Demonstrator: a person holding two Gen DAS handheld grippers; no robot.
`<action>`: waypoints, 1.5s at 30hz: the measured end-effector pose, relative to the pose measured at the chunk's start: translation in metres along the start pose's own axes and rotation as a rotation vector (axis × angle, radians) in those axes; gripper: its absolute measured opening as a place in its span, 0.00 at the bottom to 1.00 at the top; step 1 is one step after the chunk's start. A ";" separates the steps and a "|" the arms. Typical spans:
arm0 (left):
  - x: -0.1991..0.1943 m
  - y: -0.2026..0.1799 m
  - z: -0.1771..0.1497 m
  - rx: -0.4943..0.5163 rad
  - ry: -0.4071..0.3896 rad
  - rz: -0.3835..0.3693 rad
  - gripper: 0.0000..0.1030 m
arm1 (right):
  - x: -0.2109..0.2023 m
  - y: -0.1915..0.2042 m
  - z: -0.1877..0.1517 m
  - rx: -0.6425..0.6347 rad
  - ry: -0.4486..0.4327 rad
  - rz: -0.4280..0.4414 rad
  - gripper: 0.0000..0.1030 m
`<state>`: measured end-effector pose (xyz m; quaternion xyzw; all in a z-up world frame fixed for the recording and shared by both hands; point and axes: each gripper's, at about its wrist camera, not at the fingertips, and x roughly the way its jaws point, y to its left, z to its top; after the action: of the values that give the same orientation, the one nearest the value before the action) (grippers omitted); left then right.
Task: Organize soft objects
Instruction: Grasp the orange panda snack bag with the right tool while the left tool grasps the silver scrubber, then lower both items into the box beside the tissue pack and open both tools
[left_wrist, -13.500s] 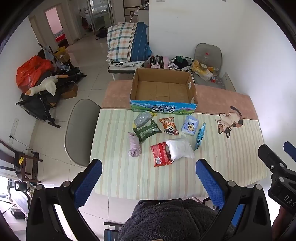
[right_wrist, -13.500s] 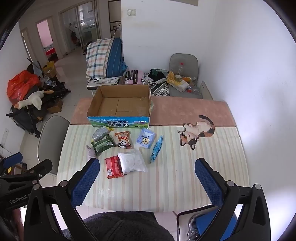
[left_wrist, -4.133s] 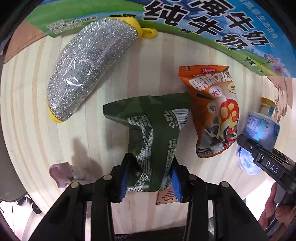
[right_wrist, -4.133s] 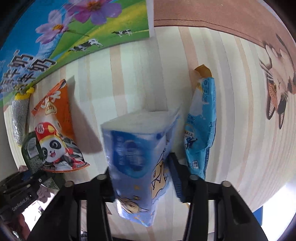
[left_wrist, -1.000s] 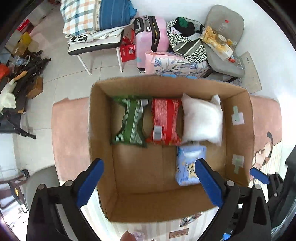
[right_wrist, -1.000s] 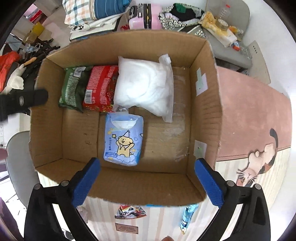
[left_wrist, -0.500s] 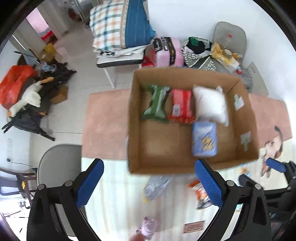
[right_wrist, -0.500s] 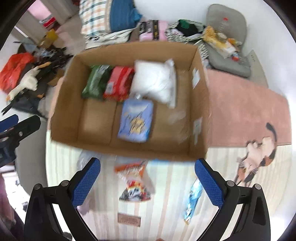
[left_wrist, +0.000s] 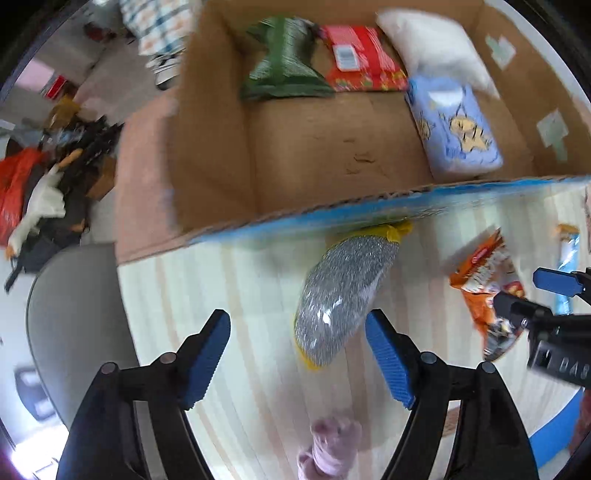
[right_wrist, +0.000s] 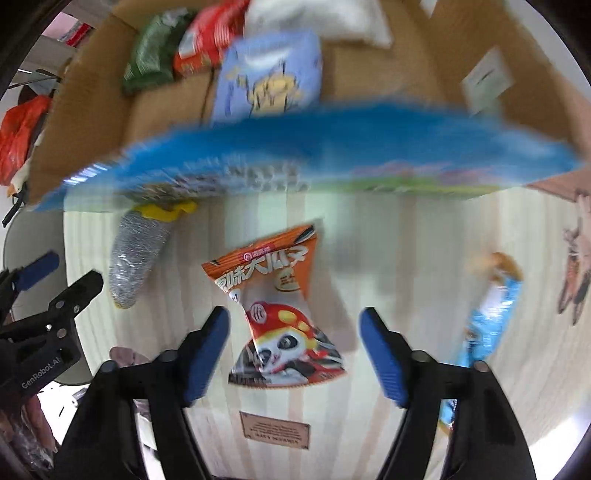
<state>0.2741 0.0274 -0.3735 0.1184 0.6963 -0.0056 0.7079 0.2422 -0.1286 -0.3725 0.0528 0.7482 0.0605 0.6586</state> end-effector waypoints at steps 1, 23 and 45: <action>0.008 -0.003 0.003 0.026 0.015 0.005 0.73 | 0.006 0.002 0.000 -0.004 0.009 0.001 0.71; 0.057 -0.028 -0.023 -0.095 0.283 -0.308 0.58 | 0.037 -0.015 -0.033 0.048 0.130 -0.021 0.47; -0.067 -0.016 -0.056 -0.236 0.032 -0.458 0.44 | -0.062 0.009 -0.060 0.027 -0.038 0.095 0.32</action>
<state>0.2146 0.0109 -0.3098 -0.1258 0.7118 -0.0825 0.6861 0.1907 -0.1305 -0.3026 0.0981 0.7329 0.0807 0.6684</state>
